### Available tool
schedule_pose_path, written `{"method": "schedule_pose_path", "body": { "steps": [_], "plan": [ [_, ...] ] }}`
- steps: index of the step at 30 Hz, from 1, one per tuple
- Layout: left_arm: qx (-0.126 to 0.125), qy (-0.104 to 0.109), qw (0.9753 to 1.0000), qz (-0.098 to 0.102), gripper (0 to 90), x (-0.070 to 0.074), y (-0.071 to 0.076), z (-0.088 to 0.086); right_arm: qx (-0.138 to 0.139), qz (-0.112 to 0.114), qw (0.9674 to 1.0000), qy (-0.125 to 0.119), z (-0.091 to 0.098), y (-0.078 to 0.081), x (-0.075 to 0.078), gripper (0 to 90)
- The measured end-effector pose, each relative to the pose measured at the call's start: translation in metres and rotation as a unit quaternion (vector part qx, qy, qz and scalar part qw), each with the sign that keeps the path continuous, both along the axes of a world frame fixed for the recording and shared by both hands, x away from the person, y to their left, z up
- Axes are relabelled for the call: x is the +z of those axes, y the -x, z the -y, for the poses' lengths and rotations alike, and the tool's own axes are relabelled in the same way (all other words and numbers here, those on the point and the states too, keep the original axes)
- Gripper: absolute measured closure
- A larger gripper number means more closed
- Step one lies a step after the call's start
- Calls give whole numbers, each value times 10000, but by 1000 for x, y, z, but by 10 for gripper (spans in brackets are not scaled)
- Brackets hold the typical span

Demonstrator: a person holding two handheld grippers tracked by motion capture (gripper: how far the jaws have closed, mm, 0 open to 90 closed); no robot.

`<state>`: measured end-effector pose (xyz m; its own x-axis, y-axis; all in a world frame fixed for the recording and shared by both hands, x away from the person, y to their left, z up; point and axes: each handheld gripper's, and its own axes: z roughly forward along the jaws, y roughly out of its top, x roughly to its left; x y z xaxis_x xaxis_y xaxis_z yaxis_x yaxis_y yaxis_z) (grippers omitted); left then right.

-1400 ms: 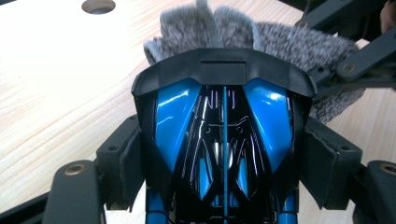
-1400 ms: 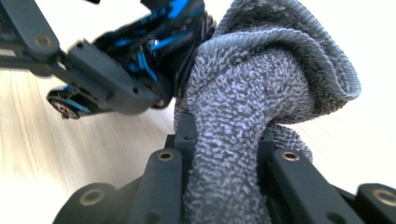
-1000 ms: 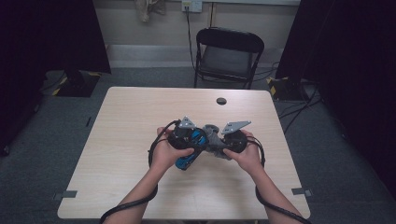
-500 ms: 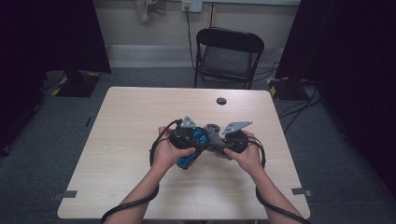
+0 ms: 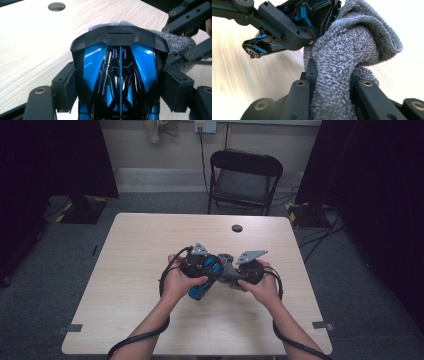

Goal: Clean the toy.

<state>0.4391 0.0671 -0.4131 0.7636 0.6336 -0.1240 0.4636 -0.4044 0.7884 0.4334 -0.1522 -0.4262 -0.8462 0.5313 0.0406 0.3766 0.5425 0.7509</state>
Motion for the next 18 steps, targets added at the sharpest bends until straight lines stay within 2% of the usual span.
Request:
{"method": "schedule_pose_path", "body": {
  "steps": [4, 7, 18],
  "plan": [
    [60, 41, 10000, 16, 255, 1, -2, -1, -12, -52, 9999, -160, -3, 1, -3, 731],
    [74, 29, 10000, -13, 255, 1, -3, 0, -48, -85, 9998, -185, -6, 2, -6, 731],
    [123, -16, 9999, 30, 255, 0, -6, 1, 50, -158, 9998, -64, -15, 5, -11, 732]
  ]
}}
